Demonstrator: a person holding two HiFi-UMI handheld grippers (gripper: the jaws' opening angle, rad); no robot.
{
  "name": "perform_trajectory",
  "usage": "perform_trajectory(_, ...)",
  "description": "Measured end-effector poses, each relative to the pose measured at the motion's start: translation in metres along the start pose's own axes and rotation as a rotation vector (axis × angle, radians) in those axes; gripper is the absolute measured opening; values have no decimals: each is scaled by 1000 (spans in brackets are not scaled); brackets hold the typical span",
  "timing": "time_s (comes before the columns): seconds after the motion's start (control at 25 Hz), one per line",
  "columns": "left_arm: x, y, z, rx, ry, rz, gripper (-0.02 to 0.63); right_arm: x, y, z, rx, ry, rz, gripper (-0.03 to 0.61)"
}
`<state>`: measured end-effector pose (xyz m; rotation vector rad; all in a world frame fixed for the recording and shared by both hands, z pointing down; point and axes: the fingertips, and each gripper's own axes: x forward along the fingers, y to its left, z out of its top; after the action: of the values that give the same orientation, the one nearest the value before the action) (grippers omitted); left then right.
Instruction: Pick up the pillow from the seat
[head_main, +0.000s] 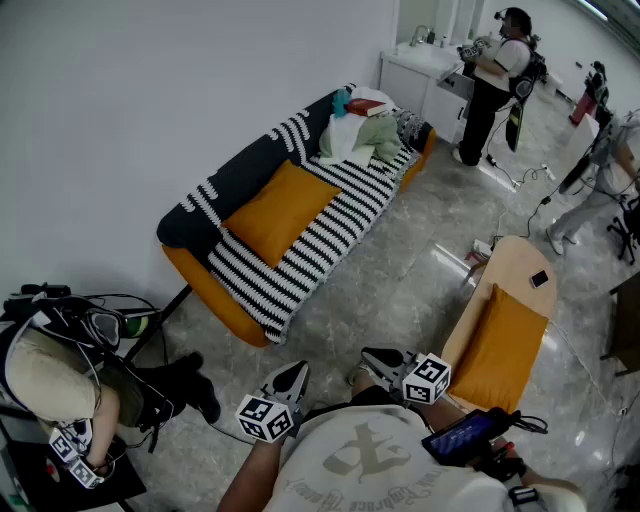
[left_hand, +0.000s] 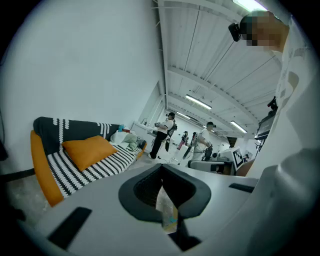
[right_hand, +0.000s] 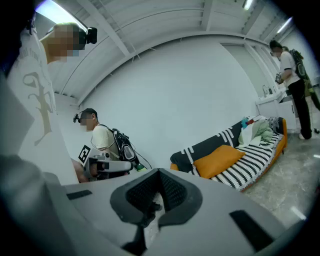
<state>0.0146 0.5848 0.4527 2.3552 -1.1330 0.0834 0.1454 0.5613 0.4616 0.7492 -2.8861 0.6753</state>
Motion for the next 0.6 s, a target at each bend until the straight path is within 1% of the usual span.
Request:
perform_trajectory(0.12,-6,7,4,-8,-4,16,9,9,3,11,-3,-7,6,12)
perform_trajectory(0.24,-3,20,13,9,-2,20,9,22,-7,15,7,-3,-1,12)
perform_trajectory(0.36,-1,28,18,18,-8,27,9,28,-10,22,3,-38,28,12)
perform_trajectory(0.44,-6,27,12,18,-13,40,9,24,-3,24,-10,-64,51,12)
perform_trajectory(0.6,-20,27,-4,10,-30,52,9,22,9,10,-44,-56,44,12)
